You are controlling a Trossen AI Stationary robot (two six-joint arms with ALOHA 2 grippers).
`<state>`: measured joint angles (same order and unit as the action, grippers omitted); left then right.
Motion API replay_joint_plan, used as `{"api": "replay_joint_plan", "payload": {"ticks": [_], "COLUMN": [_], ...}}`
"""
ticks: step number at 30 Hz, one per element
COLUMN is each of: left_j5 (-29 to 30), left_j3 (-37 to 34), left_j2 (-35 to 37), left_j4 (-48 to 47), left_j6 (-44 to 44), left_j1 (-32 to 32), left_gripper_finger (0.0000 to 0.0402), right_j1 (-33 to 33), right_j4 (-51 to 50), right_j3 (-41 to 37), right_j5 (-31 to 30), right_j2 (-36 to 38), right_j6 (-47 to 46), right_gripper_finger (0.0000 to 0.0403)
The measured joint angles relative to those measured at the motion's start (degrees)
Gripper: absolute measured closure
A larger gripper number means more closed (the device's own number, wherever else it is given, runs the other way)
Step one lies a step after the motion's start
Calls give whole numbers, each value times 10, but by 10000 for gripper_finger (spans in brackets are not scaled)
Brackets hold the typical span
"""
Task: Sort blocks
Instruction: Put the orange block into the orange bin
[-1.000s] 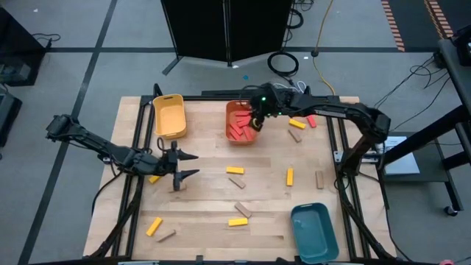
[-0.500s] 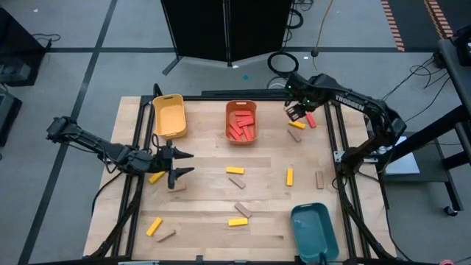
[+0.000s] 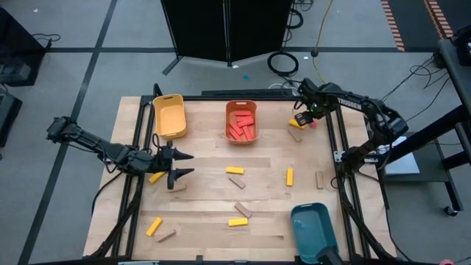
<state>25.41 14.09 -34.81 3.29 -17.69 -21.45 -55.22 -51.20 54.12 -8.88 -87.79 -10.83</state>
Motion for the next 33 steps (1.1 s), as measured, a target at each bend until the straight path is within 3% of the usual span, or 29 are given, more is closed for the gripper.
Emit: {"api": "replay_joint_plan", "payload": {"ticks": [17,24,33], "left_j5": [16,16,16], "left_j3": [0,0,0], "left_j2": [0,0,0], "left_j4": [1,1,1], "left_j6": [1,1,1], "left_j1": [0,0,0], "left_gripper_finger": [157,157,157], "right_j1": [-19,-10,-7], "right_j4": [83,114,29], "right_j3": [-44,-38,13], "right_j5": [17,-49,-49], "right_j2": [-2,-37,-98], "right_j6": [22,-45,-49], "right_gripper_finger": [238,238,238]}}
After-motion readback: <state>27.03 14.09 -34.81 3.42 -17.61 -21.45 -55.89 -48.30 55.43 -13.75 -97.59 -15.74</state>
